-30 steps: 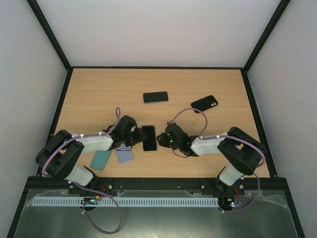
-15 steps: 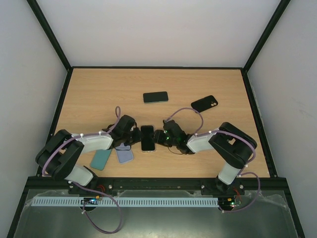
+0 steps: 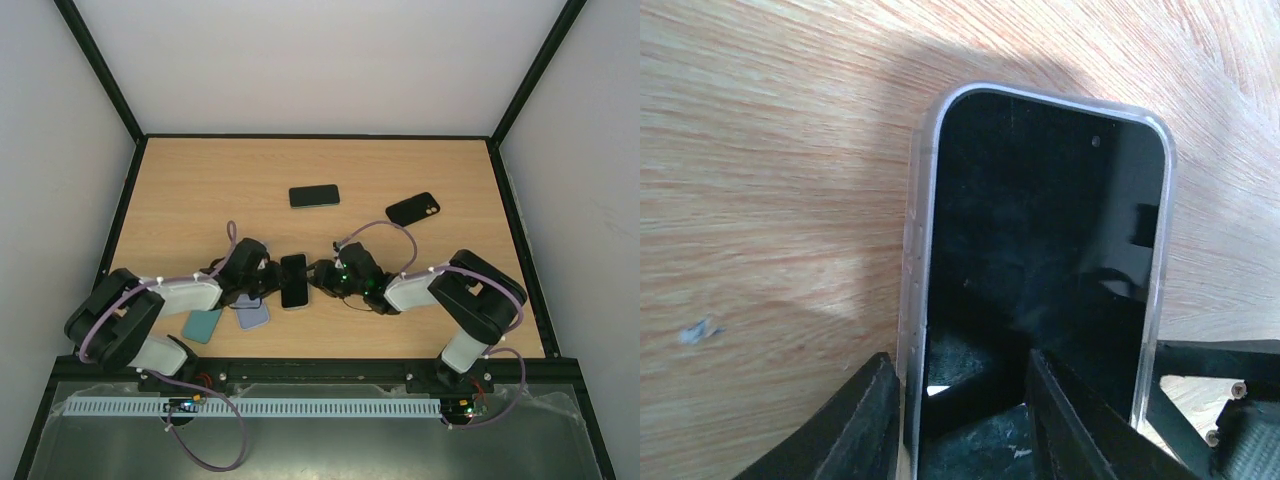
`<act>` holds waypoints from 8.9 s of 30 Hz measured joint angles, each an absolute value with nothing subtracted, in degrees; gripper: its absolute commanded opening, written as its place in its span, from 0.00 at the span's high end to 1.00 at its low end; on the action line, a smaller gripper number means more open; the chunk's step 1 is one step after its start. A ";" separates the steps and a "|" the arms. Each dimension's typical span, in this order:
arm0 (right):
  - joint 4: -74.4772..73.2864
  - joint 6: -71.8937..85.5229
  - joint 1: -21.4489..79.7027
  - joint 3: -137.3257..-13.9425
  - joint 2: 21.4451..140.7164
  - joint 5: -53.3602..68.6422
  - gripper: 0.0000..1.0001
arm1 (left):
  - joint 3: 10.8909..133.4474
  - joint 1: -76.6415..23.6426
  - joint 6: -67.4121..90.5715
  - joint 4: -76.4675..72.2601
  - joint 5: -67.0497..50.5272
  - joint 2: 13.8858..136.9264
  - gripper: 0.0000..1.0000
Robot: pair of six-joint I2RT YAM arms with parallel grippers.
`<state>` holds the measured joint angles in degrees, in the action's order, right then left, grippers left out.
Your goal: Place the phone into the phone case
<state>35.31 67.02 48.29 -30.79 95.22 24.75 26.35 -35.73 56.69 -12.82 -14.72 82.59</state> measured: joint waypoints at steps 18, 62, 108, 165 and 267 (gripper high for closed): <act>49.47 74.87 47.62 -27.18 97.69 30.46 0.58 | 18.92 -33.80 60.53 -22.96 -18.11 79.79 0.63; 54.30 72.29 48.51 -23.53 83.72 39.44 0.89 | 22.09 -23.51 56.90 -7.31 -32.64 48.12 0.15; 63.37 79.33 53.41 -21.10 69.56 41.36 0.90 | 17.12 -23.83 76.62 -31.46 -42.44 35.22 0.71; 55.77 81.43 52.93 -23.35 73.58 23.57 0.82 | 11.57 -30.46 76.07 -25.87 -38.70 35.00 0.98; 8.08 55.31 41.95 -23.97 62.89 9.67 0.17 | 31.86 -27.70 66.22 15.38 0.03 60.27 0.02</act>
<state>8.08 55.31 41.95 -23.97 62.89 9.67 31.86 -27.70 66.22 15.38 0.03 60.27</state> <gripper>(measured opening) 0.844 0.975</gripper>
